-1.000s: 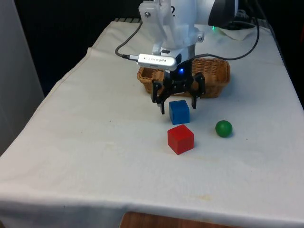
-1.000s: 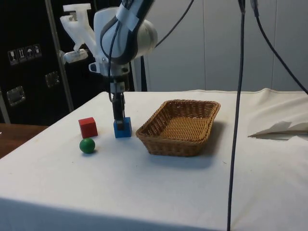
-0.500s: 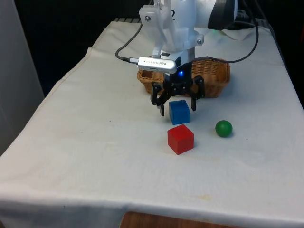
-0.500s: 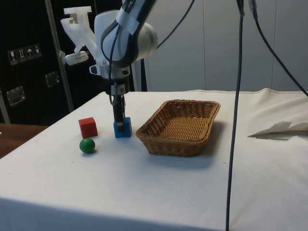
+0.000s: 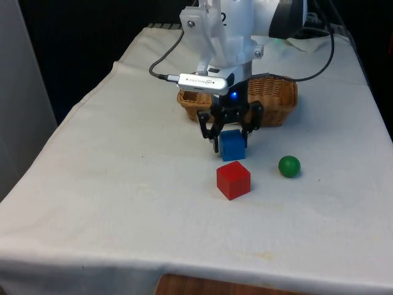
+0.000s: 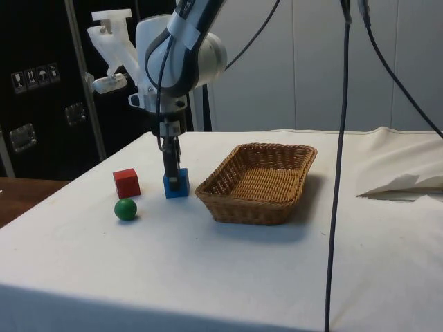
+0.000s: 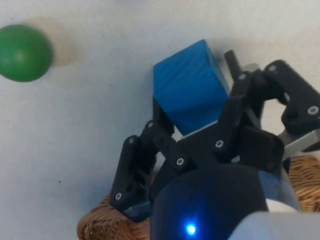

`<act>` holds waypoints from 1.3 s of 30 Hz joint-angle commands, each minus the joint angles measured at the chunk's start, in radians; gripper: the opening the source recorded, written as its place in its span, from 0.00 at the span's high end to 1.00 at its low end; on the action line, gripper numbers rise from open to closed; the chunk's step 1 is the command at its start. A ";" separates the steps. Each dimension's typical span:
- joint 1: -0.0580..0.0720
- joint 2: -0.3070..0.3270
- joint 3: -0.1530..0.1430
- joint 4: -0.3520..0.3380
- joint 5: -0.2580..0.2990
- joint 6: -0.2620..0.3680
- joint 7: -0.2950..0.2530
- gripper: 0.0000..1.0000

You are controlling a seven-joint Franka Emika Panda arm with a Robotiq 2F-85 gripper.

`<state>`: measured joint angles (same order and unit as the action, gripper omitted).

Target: Place all non-red objects into the basket.

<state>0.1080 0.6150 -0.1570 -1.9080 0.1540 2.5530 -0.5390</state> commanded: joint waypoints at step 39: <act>0.005 -0.184 -0.023 -0.055 -0.018 -0.123 0.001 0.99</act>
<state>0.1090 0.4430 -0.1740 -1.9540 0.1480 2.4340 -0.5430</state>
